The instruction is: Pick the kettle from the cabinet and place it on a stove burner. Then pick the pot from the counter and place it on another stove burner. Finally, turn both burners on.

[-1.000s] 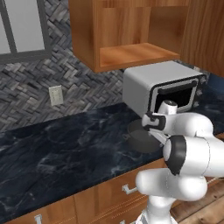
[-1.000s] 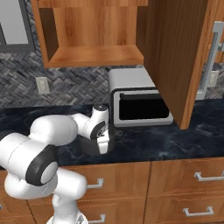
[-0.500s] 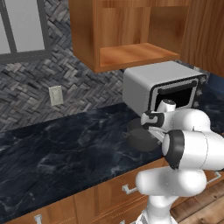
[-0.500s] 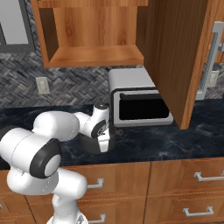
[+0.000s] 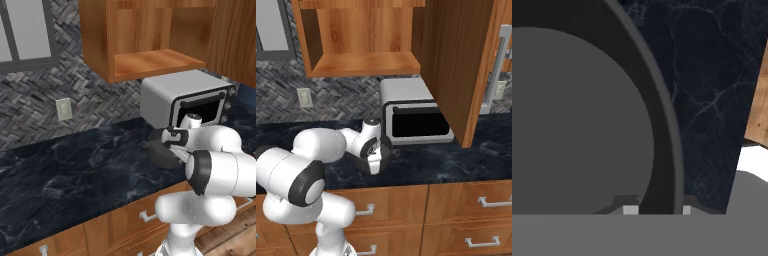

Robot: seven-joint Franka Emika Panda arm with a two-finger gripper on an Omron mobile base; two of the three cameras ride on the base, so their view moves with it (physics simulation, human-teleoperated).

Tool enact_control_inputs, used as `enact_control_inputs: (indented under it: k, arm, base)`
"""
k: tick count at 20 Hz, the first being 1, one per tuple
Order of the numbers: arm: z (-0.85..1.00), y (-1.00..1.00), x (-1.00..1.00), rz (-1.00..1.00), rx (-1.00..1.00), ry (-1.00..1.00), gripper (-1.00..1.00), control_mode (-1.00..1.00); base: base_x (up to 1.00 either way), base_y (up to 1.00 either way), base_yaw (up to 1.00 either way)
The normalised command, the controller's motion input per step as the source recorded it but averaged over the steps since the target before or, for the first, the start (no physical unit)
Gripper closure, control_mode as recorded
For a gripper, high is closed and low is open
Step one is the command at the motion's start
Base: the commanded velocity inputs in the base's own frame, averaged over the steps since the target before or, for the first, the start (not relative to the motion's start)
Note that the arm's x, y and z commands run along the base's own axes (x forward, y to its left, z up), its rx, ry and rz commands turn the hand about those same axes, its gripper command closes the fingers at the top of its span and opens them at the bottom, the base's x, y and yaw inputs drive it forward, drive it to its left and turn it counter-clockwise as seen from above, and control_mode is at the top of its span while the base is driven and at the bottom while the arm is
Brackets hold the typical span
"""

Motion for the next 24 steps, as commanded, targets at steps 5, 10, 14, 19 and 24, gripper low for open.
enact_control_inputs:
  k: [5, 10, 14, 19, 24]
  arm:
    - [0.05, 0.0, -0.17, -0.03, 0.0, -0.04, 1.0, -1.0]
    - [0.15, 0.0, -0.23, -0.04, 0.0, -0.05, 1.0, -1.0]
    - [0.23, 0.0, -0.23, -0.04, 0.0, -0.02, 1.0, -1.0]
    - [0.27, 0.0, -0.24, -0.05, 0.0, -0.02, 1.0, -1.0]
    - [0.31, 0.0, -0.24, -0.05, 0.0, 0.0, 1.0, -1.0]
  base:
    - [0.0, 0.0, 0.0]
    - [0.0, 0.0, 0.0]
    - [0.0, 0.0, 0.0]
    - [0.0, 0.0, 0.0]
    - [0.0, 0.0, 0.0]
